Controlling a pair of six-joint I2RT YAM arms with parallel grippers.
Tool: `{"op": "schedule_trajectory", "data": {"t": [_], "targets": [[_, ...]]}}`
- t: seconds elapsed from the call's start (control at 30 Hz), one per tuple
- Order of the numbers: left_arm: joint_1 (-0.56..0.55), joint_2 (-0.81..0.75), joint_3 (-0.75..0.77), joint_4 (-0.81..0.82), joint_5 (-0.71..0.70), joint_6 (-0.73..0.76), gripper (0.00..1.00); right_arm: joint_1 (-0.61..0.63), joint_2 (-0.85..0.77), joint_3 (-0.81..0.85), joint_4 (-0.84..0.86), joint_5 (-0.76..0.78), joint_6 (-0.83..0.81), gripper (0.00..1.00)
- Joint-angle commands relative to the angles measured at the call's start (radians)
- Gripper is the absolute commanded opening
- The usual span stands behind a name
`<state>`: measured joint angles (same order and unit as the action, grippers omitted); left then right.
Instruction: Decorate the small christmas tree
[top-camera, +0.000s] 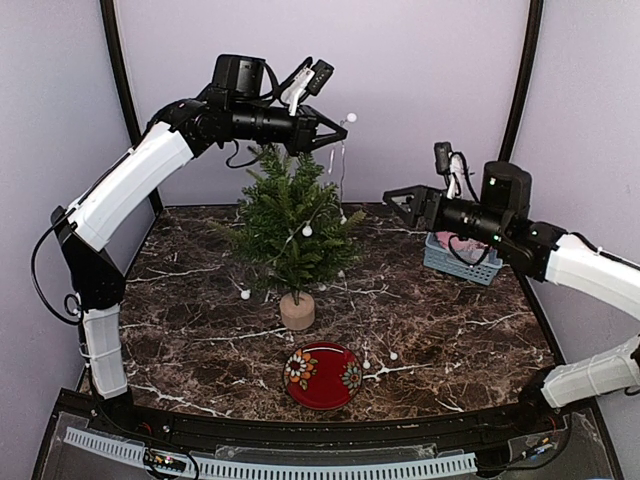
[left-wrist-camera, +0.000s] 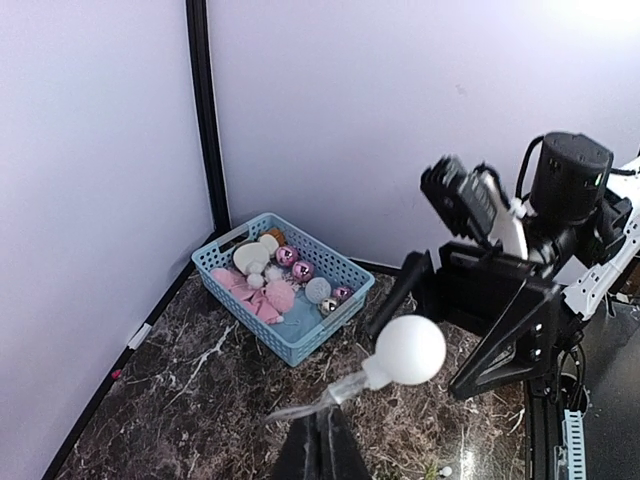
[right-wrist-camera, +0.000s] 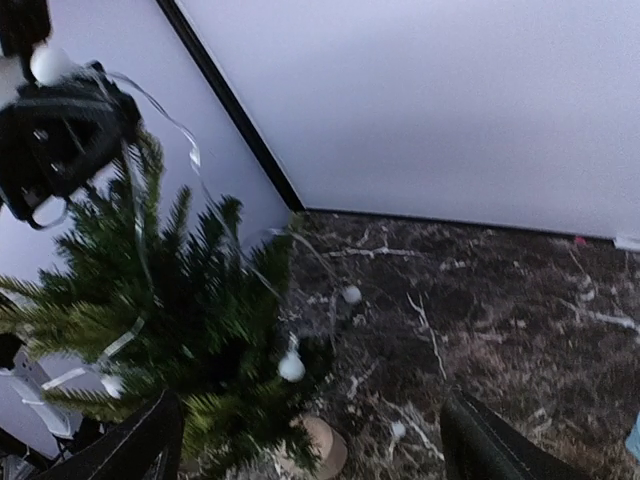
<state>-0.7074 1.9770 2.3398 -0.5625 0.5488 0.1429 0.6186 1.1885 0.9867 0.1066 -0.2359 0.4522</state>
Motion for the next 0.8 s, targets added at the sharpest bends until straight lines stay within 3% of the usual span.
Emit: {"op": "schedule_trajectory", "data": {"t": [0.0, 0.2, 0.53, 0.77], "targets": [[-0.005, -0.074, -0.023, 0.019, -0.018, 0.009, 0.0, 0.006, -0.027, -0.214, 0.011, 0.09, 0.109, 0.84], [-0.005, -0.079, -0.033, 0.015, -0.019, 0.01, 0.0, 0.135, 0.088, -0.347, 0.07, 0.118, 0.167, 0.76], [-0.005, -0.084, -0.037, 0.009, -0.026, 0.016, 0.0, 0.219, 0.373, -0.273, 0.146, 0.091, 0.162, 0.66], [-0.005, -0.086, -0.038, 0.006, -0.03, 0.019, 0.0, 0.235, 0.49, -0.238, 0.154, 0.094, 0.152, 0.58]]}}
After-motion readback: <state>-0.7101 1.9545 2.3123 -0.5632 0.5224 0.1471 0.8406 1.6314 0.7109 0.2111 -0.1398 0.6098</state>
